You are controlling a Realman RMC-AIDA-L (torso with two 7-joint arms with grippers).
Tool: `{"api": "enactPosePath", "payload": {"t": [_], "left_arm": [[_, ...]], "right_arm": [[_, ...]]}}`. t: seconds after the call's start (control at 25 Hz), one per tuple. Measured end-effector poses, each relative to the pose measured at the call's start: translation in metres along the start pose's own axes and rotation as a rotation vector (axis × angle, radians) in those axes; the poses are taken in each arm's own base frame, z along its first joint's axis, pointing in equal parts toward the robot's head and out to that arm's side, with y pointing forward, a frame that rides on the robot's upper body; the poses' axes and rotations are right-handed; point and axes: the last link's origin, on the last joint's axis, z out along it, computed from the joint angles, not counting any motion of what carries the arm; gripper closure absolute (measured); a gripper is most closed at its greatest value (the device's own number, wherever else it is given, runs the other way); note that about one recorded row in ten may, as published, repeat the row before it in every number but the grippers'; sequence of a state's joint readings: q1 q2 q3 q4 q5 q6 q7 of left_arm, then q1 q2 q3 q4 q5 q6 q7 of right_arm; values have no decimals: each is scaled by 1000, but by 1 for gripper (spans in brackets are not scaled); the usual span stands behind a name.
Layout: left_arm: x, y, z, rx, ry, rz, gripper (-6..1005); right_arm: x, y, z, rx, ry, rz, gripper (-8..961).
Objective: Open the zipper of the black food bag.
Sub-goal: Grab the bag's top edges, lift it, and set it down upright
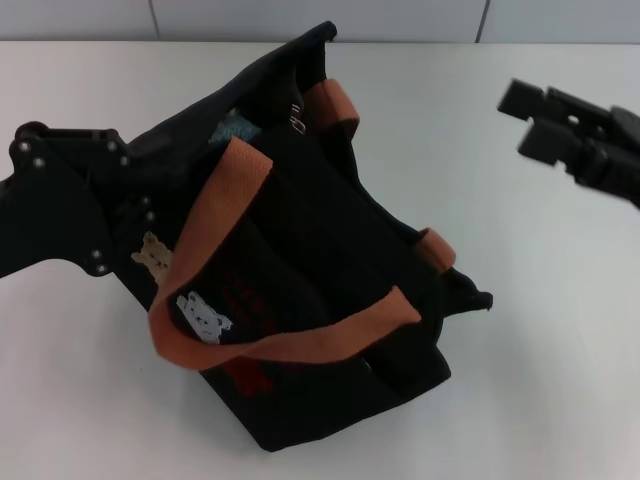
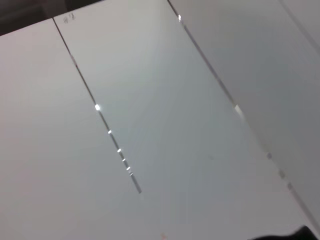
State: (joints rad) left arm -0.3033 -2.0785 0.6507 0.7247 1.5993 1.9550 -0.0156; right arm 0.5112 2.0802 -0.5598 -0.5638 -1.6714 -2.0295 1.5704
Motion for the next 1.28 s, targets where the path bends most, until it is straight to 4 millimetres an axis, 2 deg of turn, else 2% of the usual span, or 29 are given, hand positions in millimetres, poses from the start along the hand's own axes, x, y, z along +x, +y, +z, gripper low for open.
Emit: {"api": "enactPosePath", "payload": {"t": [0.08, 0.16, 0.32, 0.64, 1.04, 1.28], "left_arm": [[1, 0, 1, -3, 11, 13, 864], [3, 2, 4, -9, 31, 26, 865], [8, 7, 9, -16, 68, 49, 864], [10, 13, 14, -33, 93, 71, 867], [11, 13, 16, -30, 102, 73, 866], [12, 11, 16, -12, 106, 78, 867]], "right_arm": [[-10, -4, 11, -21, 35, 46, 169], [-17, -9, 27, -36, 116, 119, 209], [-18, -11, 41, -48, 203, 176, 288], [-11, -17, 70, -46, 338, 245, 285], [0, -24, 87, -19, 412, 284, 288], [8, -20, 73, -4, 409, 302, 288]]}}
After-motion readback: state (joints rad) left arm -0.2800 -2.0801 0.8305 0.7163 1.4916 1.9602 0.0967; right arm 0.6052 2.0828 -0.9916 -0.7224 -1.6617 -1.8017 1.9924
